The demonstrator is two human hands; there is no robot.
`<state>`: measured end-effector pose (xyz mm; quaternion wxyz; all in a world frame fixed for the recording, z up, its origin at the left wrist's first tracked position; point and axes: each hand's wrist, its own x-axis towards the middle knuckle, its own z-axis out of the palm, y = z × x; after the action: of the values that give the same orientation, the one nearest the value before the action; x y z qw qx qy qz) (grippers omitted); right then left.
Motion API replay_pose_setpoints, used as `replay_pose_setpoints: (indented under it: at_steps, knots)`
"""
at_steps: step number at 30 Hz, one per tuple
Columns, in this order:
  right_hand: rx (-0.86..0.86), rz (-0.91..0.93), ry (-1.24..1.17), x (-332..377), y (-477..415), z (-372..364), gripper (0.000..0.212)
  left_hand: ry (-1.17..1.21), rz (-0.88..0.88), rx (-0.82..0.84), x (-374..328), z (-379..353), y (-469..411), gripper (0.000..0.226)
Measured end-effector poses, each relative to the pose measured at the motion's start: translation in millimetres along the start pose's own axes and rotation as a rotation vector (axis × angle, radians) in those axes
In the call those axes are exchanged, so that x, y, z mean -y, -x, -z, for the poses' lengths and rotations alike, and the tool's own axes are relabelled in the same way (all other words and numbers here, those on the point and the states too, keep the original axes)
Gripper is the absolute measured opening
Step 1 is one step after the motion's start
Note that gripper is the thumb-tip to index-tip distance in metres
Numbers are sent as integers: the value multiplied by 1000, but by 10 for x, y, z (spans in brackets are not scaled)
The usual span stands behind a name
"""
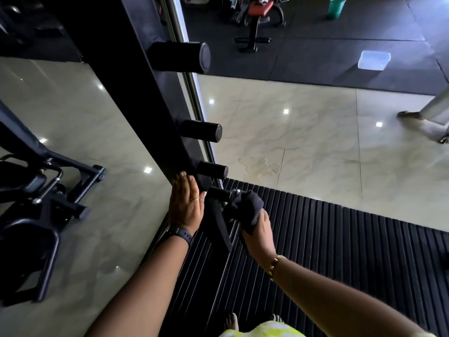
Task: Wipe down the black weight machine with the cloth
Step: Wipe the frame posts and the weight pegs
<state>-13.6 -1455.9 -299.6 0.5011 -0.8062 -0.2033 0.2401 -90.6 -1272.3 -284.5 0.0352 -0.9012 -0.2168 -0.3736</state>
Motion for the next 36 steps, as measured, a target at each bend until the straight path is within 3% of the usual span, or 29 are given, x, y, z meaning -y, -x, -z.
replay_pose_setpoints:
  at_steps: [3, 6, 9, 14, 19, 25, 29, 36]
  knots:
    - [140, 76, 52, 12, -95, -110, 61, -7, 31, 73, -74, -24, 85, 54]
    - [321, 153, 266, 71, -328, -317, 59, -7, 52, 130, -138, -34, 187, 56]
    - [429, 234, 418, 148, -502, -595, 58, -13, -54, 217, -98, -55, 353, 59]
    - [451, 231, 556, -147, -506, -916, 68, -159, -185, 292, -7, -173, 571, 58]
    - [679, 109, 542, -718, -555, -906, 75, -239, -182, 276, -47, -323, 696, 60]
    - [371, 156, 224, -740, -667, -931, 83, -154, -412, 277, -79, -484, 783, 57]
    - [352, 310, 254, -917, -643, -1085, 76, -188, -463, 294, -67, -554, 793, 62]
    - [396, 154, 285, -1383, -779, -1332, 84, -588, -419, 477, -202, -930, 812, 66]
